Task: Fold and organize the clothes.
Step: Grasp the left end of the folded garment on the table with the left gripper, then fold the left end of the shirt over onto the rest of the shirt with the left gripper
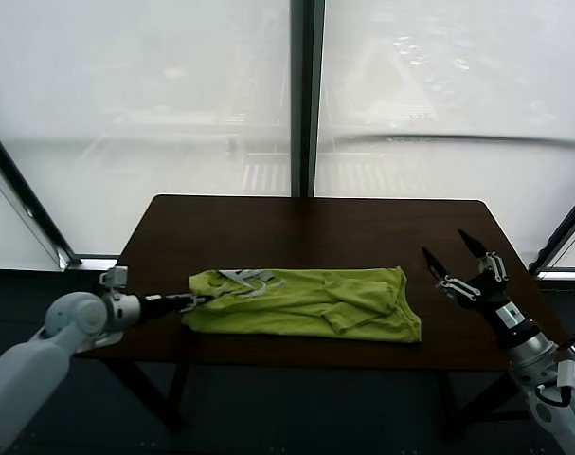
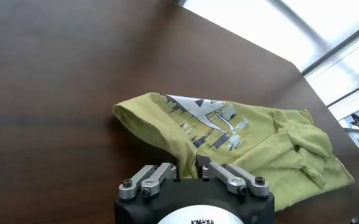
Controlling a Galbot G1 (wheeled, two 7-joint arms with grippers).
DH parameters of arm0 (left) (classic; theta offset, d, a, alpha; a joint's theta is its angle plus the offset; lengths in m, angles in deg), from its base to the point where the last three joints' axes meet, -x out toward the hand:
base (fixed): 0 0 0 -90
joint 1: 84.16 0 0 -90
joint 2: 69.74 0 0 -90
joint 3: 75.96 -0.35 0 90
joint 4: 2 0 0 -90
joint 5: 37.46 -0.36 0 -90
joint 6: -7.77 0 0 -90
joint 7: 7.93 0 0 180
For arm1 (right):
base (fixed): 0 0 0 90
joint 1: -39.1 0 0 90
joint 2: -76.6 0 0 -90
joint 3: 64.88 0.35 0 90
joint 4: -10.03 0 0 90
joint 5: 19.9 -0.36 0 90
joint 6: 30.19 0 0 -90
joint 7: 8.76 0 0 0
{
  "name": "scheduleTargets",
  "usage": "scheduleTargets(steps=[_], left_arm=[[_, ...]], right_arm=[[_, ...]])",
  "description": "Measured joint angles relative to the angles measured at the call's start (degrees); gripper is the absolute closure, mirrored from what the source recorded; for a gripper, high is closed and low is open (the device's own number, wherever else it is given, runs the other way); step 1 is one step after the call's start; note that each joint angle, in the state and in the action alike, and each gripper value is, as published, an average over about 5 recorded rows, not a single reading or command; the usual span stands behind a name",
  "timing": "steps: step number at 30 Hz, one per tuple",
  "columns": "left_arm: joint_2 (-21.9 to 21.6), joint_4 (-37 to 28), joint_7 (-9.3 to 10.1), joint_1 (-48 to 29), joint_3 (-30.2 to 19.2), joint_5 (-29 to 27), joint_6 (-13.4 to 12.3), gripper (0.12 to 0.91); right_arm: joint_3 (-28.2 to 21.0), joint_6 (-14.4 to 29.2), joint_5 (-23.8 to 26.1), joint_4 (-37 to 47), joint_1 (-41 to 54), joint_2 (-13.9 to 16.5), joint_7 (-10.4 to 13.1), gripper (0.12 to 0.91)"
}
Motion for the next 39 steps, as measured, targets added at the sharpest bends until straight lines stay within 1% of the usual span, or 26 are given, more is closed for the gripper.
scheduleTargets(steps=[2, 6, 10, 15, 18, 21, 24, 27, 34, 36, 39], left_arm=[[-0.67, 0.88, 0.25, 0.74, 1.02, -0.36, 0.00, 0.843], [-3.11, 2.68, 0.33, 2.44, 3.33, -0.30, -0.01, 0.842], [-6.61, 3.44, 0.29, 4.01, 5.66, -0.24, -0.01, 0.842], [-11.48, 4.16, 0.37, 6.05, 8.49, -0.23, -0.03, 0.842], [-13.65, 5.12, 1.32, 7.98, 10.80, -0.10, -0.04, 0.842], [-14.27, 6.60, 3.21, 10.17, 13.31, 0.31, -0.05, 0.842], [-13.69, 8.81, 5.50, 11.86, 14.99, 0.76, -0.06, 0.842], [-12.22, 11.43, 7.65, 12.34, 15.35, 1.42, -0.07, 0.842], [-5.94, 17.65, 12.44, 10.53, 13.12, 4.38, -0.08, 0.842], [-3.58, 18.44, 13.22, 9.43, 12.01, 4.22, -0.08, 0.842], [0.19, 18.52, 13.54, 7.73, 10.33, 2.65, -0.08, 0.842]], right_arm=[[-0.62, 0.86, 0.20, 0.24, 0.03, -0.70, 0.40, 0.118], [-2.03, 2.12, 0.80, 0.82, -0.35, -2.32, 0.38, 0.118], [-3.27, 2.64, 1.02, 0.89, 0.03, -3.35, 0.28, 0.118], [-3.95, 2.75, 1.24, 0.22, 0.75, -3.82, 0.32, 0.118], [-3.54, 2.79, 1.38, -0.60, 0.36, -3.89, 0.33, 0.118], [-2.51, 3.15, 1.28, -1.63, -0.72, -3.94, 0.01, 0.118], [-0.99, 4.26, 1.13, -2.51, -2.34, -4.33, -1.10, 0.118], [0.96, 5.56, 1.22, -3.03, -4.47, -5.23, -2.28, 0.118], [5.67, 6.43, 2.67, -3.53, -9.25, -7.79, -3.21, 0.118], [6.78, 6.41, 3.37, -3.90, -10.43, -8.67, -3.25, 0.118], [7.78, 6.30, 4.48, -4.32, -11.82, -10.00, -3.25, 0.118]])
